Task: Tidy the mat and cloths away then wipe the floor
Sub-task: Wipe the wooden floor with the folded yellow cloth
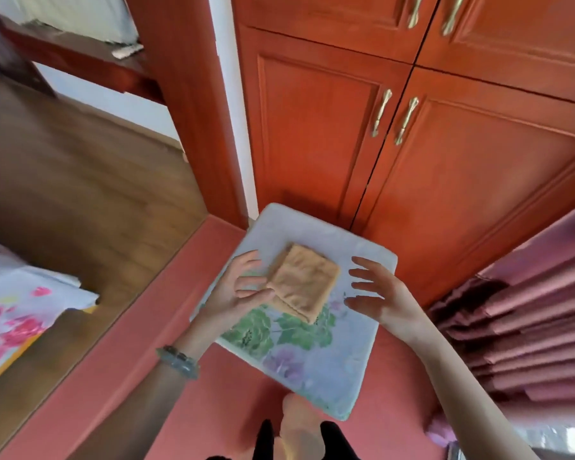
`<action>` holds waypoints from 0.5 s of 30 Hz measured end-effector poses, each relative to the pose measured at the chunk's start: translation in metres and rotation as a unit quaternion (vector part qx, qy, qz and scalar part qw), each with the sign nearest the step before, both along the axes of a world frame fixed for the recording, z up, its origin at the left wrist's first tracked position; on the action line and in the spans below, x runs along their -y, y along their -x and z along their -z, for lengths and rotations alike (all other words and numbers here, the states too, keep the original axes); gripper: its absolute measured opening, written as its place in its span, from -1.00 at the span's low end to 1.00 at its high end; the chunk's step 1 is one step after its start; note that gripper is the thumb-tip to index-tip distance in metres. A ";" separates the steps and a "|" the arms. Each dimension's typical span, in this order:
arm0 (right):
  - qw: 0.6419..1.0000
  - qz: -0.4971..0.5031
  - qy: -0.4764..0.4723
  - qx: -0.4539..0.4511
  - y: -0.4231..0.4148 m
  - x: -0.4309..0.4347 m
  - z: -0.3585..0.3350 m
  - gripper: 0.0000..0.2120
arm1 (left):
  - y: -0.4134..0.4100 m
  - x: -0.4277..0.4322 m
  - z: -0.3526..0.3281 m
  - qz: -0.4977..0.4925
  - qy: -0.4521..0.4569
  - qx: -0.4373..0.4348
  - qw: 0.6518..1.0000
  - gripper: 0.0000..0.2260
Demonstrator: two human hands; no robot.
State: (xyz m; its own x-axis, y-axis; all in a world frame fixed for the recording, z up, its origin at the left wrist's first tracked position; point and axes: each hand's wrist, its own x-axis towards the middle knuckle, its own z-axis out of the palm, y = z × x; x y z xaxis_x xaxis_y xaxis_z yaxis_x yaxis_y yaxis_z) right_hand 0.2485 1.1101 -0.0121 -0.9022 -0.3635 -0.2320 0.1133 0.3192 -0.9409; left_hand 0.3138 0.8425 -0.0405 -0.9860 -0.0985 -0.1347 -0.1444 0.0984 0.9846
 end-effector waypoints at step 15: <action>0.999 -0.023 0.007 0.033 0.080 0.109 0.043 -0.45 | 0.051 0.106 0.032 -0.035 0.040 0.072 0.996 -0.41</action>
State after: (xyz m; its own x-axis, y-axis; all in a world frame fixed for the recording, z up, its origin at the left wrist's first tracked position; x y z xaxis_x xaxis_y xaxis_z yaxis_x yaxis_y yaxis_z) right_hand 0.1682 1.0008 -0.0546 -0.8675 -0.4077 -0.2849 0.1607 0.3123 -0.9363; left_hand 0.2624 0.7365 -0.0726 -0.9473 -0.1825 -0.2632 -0.2928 0.1603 0.9426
